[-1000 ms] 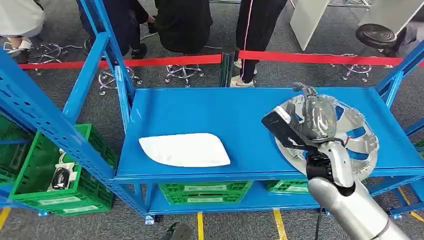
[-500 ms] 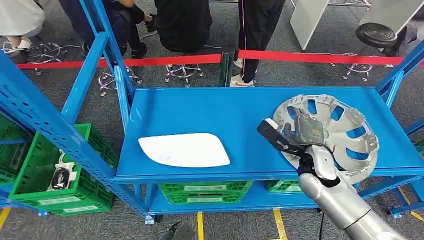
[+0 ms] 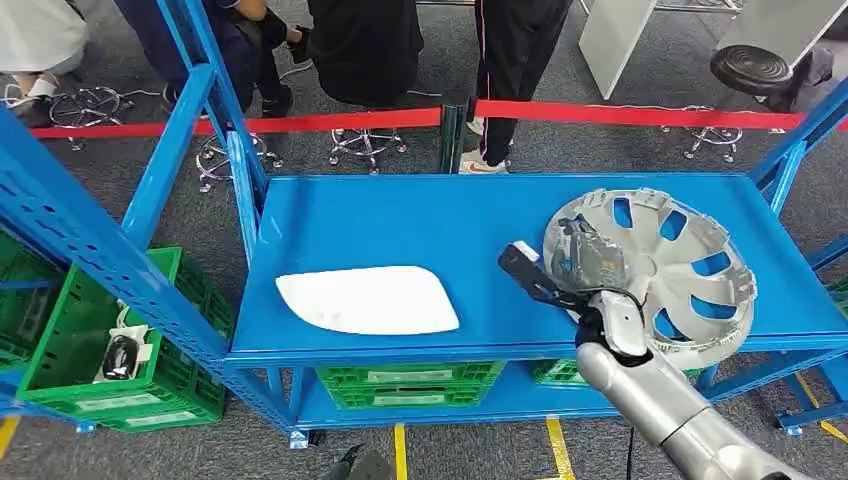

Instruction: Take the parts from the cabinet and place them on the table.

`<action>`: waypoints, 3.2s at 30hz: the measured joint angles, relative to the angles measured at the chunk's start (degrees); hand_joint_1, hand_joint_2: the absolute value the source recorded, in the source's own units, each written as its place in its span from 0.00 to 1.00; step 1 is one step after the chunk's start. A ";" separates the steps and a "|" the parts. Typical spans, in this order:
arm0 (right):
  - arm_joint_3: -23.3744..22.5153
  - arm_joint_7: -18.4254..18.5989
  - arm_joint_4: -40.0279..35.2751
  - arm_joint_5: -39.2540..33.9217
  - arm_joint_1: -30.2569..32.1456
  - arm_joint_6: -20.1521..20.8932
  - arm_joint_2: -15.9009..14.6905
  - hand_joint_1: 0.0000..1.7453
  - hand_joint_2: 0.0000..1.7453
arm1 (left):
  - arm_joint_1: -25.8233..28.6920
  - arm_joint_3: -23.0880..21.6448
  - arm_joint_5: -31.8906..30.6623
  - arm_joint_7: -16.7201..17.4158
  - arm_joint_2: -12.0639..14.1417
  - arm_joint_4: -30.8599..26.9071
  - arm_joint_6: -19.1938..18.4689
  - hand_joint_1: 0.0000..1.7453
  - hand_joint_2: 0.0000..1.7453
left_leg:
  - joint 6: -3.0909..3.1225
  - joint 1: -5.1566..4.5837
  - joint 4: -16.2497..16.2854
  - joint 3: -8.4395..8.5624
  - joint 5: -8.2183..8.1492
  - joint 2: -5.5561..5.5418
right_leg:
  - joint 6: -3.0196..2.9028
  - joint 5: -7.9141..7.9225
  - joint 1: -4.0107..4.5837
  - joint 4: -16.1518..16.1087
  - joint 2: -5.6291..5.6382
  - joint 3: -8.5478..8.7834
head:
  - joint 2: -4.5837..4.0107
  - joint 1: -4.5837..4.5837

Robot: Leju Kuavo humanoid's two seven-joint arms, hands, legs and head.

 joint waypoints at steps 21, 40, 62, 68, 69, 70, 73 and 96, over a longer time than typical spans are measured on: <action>1.62 -4.17 12.39 -7.71 -3.56 -6.14 7.02 1.00 1.00 | 0.15 -1.33 -2.73 1.82 1.36 -1.66 0.76 0.00 1.00 | -0.01 0.00 0.00 0.02 0.00 -0.13 | -0.02 0.01 -0.01 0.07 0.07 -0.05 | 0.00 -0.04; -3.15 -24.60 17.28 -16.26 -1.26 -19.76 11.08 1.00 1.00 | 0.58 -1.81 -0.28 1.49 2.93 -4.15 -0.96 0.00 1.00 | -0.07 -0.01 0.00 -0.01 0.05 -0.89 | -0.11 -0.04 -0.03 0.06 -0.24 0.05 | 0.00 0.07; -23.89 -37.01 -24.97 -24.55 17.39 -19.87 18.58 1.00 1.00 | 2.02 -1.11 10.84 -7.64 4.68 -2.80 -3.71 0.00 1.00 | -0.11 -0.01 0.00 0.04 0.06 -1.36 | -0.25 -0.14 -0.08 0.09 -0.40 -0.07 | -0.02 -0.04; -27.21 -39.13 -35.00 -22.62 22.36 -19.78 17.22 0.00 1.00 | 2.21 -1.11 10.62 -8.70 4.22 -2.19 -4.61 0.00 1.00 | -0.11 -0.04 0.00 0.00 0.05 -1.53 | -0.21 -0.17 -0.09 0.07 -0.52 -0.05 | -0.02 0.02; -27.23 -39.85 -35.54 -22.60 23.07 -19.78 17.24 0.00 1.00 | 2.23 -1.11 10.60 -8.50 4.15 -2.19 -4.61 0.00 1.00 | -0.11 -0.04 0.00 -0.01 0.05 -1.52 | -0.21 -0.17 -0.09 0.07 -0.53 -0.06 | 0.00 0.07; -27.23 -40.13 -36.09 -22.51 23.52 -19.78 17.27 0.00 1.00 | 2.23 -1.11 10.49 -8.35 4.13 -2.19 -4.66 0.00 1.00 | -0.11 -0.04 0.00 -0.01 0.05 -1.51 | -0.21 -0.17 -0.09 0.08 -0.53 -0.05 | 0.00 0.07; -27.30 -39.91 -37.73 -22.27 24.76 -19.76 17.46 0.00 1.00 | 2.21 -1.14 10.58 -7.47 4.13 -2.19 -5.75 0.00 1.00 | -0.12 -0.02 0.00 0.01 0.06 -1.39 | -0.21 -0.17 -0.07 0.09 -0.52 -0.06 | 0.00 -0.02; -27.26 -34.29 -40.04 -18.79 26.38 -19.74 16.89 0.00 1.00 | 2.21 -1.16 11.58 -6.95 3.65 -2.21 -7.74 0.00 0.00 | -0.15 -0.02 0.00 0.01 0.08 -1.04 | -0.21 -0.17 -0.08 0.11 -0.41 -0.08 | 0.00 0.00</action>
